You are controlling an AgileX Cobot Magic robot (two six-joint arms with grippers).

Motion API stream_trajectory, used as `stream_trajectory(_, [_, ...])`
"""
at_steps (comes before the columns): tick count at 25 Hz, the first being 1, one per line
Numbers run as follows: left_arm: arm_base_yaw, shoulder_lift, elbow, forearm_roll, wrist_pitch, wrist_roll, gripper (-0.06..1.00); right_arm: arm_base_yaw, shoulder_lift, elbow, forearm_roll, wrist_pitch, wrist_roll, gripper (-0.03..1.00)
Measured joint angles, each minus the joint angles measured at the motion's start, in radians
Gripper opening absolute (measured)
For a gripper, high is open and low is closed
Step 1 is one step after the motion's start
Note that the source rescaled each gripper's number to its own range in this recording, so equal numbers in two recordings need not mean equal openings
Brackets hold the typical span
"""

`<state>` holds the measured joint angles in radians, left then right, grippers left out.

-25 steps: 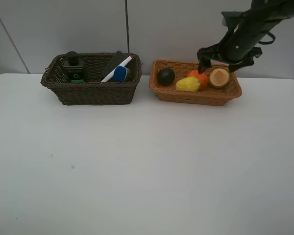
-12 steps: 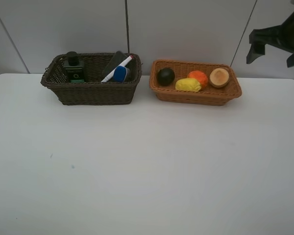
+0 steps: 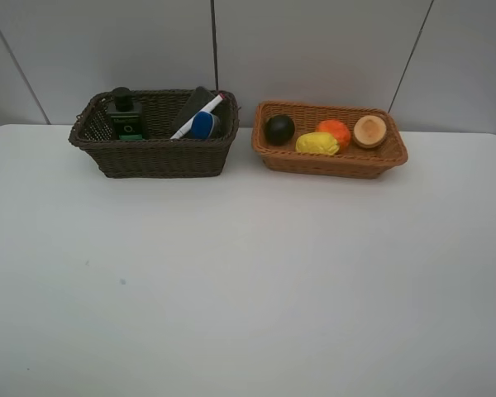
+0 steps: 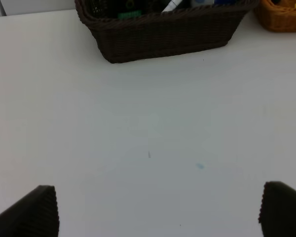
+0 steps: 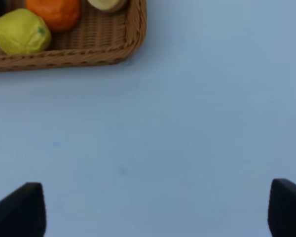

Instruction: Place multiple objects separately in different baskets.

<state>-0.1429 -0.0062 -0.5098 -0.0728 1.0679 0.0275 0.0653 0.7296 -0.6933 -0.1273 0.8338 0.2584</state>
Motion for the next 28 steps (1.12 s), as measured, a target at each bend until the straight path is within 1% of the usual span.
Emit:
stream_trajectory(4, [0.0,0.0,0.0,0.0,0.0,0.0,1.0,0.0,-0.286,0.098,0.001,0.05,0.008,1.0])
stream_trajectory(8, [0.0,0.0,0.0,0.0,0.0,0.0,1.0,0.0,-0.486,0.15,0.004,0.103,0.003,1.0])
stream_trajectory(12, [0.0,0.0,0.0,0.0,0.0,0.0,1.0,0.0,-0.626,0.162,0.052,0.11,-0.065,1.0])
stream_trajectory(16, [0.0,0.0,0.0,0.0,0.0,0.0,1.0,0.0,-0.717,0.162,0.127,0.108,-0.182,1.0])
stream_trajectory(18, [0.0,0.0,0.0,0.0,0.0,0.0,1.0,0.0,-0.733,0.162,0.157,0.108,-0.221,1.0])
stream_trajectory(22, [0.0,0.0,0.0,0.0,0.0,0.0,1.0,0.0,-0.733,0.162,0.179,0.119,-0.244,1.0])
stream_trajectory(26, [0.0,0.0,0.0,0.0,0.0,0.0,1.0,0.0,-0.733,0.167,0.178,0.199,-0.246,1.0])
stream_trajectory(28, [0.0,0.0,0.0,0.0,0.0,0.0,1.0,0.0,-0.736,0.182,0.178,0.223,-0.246,1.0])
